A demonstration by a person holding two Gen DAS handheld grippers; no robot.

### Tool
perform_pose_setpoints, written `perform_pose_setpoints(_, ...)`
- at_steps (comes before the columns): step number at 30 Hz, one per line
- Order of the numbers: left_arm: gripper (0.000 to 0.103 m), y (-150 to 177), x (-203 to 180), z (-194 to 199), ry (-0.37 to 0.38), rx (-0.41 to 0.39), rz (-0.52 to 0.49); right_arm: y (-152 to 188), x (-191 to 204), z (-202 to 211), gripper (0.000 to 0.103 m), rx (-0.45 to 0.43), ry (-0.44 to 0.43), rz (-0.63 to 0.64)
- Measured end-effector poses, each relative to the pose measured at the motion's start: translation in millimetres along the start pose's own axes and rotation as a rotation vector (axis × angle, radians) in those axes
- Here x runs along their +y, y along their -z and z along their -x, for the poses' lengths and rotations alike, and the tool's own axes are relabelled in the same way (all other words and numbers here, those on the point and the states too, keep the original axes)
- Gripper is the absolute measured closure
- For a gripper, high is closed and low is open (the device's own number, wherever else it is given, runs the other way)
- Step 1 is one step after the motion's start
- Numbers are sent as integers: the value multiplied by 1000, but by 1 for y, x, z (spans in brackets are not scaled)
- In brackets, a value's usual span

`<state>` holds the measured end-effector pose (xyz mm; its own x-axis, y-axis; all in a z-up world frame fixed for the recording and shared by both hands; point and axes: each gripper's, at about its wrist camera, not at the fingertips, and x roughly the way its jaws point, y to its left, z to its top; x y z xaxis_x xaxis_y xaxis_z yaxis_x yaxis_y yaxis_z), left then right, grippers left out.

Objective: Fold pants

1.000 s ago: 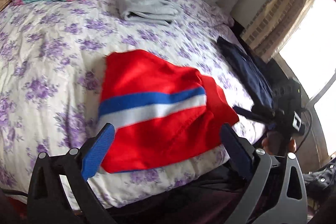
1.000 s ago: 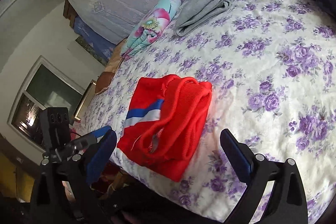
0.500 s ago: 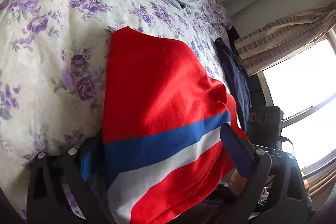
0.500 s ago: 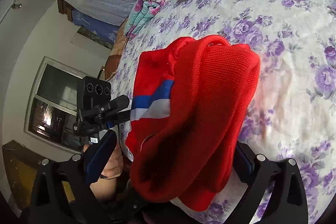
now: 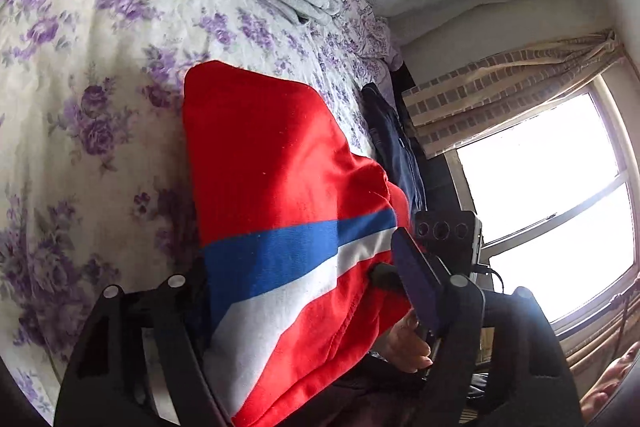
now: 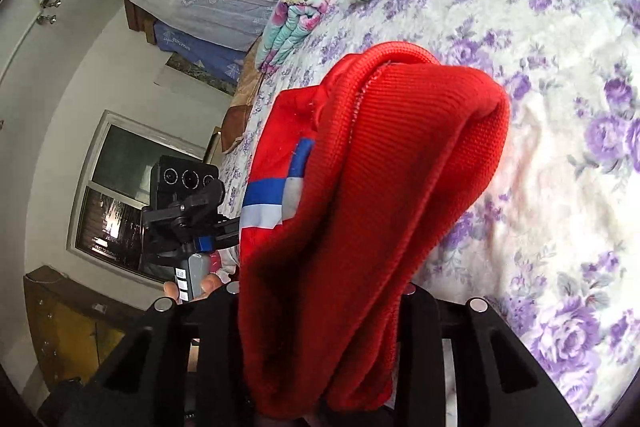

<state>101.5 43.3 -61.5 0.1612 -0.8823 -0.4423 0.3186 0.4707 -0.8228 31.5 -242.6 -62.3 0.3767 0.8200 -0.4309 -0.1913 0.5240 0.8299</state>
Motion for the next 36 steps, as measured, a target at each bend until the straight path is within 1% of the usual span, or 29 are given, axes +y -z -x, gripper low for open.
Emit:
perform_pose_setpoints(1, 33, -3, -10, 0, -13, -9, -28, -5, 6, 8, 68, -17, -4, 14)
perform_pose_setpoints(4, 38, -20, -40, 2, -12, -45, -93, -28, 23, 29, 68, -66, -9, 70)
perform_pose_setpoints(5, 40, -28, -49, 2, -14, -57, -108, -38, 28, 35, 68, -77, -5, 86)
perform_pose_setpoints(8, 40, -67, -74, -4, -30, -70, -149, -80, 45, 48, 68, -103, 22, 138)
perform_pose_setpoints(12, 40, -137, -108, -13, -80, -102, -218, -160, 63, 59, 68, -138, 65, 193)
perform_pose_setpoints(14, 40, -179, -118, -15, -87, -129, -228, -207, 69, 59, 67, -160, 87, 217)
perform_pose_setpoints(16, 40, -224, -121, -18, -93, -154, -222, -255, 71, 51, 67, -178, 127, 247)
perform_pose_setpoints(19, 38, -289, -107, -34, -111, -198, -186, -322, 66, 22, 65, -195, 223, 309)
perform_pose_setpoints(20, 36, -308, -96, -41, -121, -211, -167, -343, 60, 8, 63, -195, 262, 328)
perform_pose_setpoints(21, 32, -328, -80, -51, -129, -220, -134, -361, 51, -5, 60, -213, 314, 341)
perform_pose_setpoints(22, 24, -344, -62, -63, -132, -222, -94, -377, 38, -20, 52, -251, 395, 352)
perform_pose_setpoints(23, 13, -360, -40, -77, -143, -218, -48, -387, 23, -35, 28, -301, 522, 354)
perform_pose_setpoints(24, 13, -374, -13, -93, -181, -207, 4, -393, 7, -52, 15, -358, 707, 356)
perform_pose_setpoints(25, 13, -382, 15, -106, -240, -208, 67, -398, -11, -67, 4, -390, 881, 357)
perform_pose_setpoints(26, 13, -387, 46, -118, -301, -200, 150, -401, -31, -79, 7, -395, 999, 345)
perform_pose_setpoints(27, 15, -388, 72, -126, -321, -180, 228, -399, -44, -81, 10, -407, 1004, 329)
perform_pose_setpoints(28, 17, -386, 87, -128, -266, -185, 277, -392, -49, -71, 12, -448, 932, 299)
perform_pose_setpoints(29, 16, -385, 86, -122, -239, -209, 269, -384, -48, -60, 12, -492, 878, 282)
perform_pose_setpoints(32, 16, -385, 62, -97, -218, -204, 167, -352, -28, -21, 11, -593, 799, 309)
perform_pose_setpoints(34, 15, -377, 42, -67, -230, -240, 131, -327, -14, 5, 10, -609, 739, 316)
perform_pose_setpoints(35, 12, -368, 30, -50, -247, -273, 118, -313, -5, 18, 10, -602, 710, 320)
perform_pose_setpoints(36, 8, -355, 14, -31, -296, -309, 97, -294, 5, 30, 10, -598, 695, 324)
